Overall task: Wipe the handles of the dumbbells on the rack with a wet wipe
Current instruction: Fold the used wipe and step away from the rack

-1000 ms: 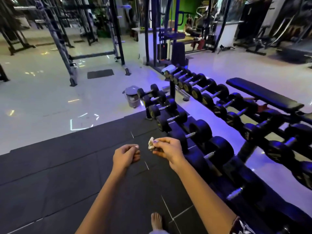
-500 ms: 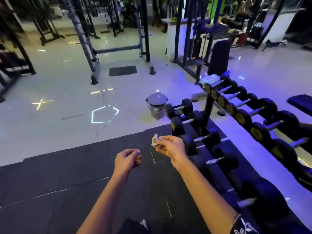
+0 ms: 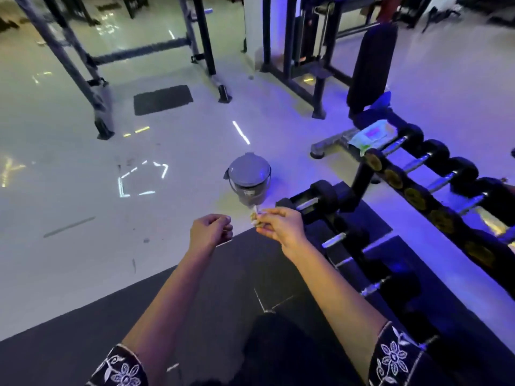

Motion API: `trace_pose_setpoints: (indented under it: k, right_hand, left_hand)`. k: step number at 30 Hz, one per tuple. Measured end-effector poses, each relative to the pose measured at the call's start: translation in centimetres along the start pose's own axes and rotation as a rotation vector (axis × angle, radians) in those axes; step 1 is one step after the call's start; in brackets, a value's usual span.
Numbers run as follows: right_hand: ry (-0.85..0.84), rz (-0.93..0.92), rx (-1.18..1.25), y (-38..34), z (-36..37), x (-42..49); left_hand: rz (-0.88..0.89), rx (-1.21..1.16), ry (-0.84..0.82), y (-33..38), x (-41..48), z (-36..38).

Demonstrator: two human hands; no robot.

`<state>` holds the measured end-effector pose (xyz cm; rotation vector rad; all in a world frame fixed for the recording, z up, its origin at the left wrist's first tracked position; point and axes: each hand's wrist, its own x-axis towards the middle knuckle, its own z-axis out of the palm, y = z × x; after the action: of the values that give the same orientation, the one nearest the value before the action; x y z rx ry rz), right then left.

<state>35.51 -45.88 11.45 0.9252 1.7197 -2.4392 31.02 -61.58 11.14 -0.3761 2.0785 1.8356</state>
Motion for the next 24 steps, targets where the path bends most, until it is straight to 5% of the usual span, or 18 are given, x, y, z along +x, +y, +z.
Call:
trace_pose_setpoints:
  k: [14,24]
  right_hand:
    - [0.235,0.142,0.073,-12.3,7.6,36.0]
    - [0.349,0.185,0.119,-13.9,11.9,50.4]
  left_hand:
    - [-0.161,0.133,-0.054,11.2,37.5,5.0]
    - [-0.163,0.278,-0.193,16.4,54.6,7.2]
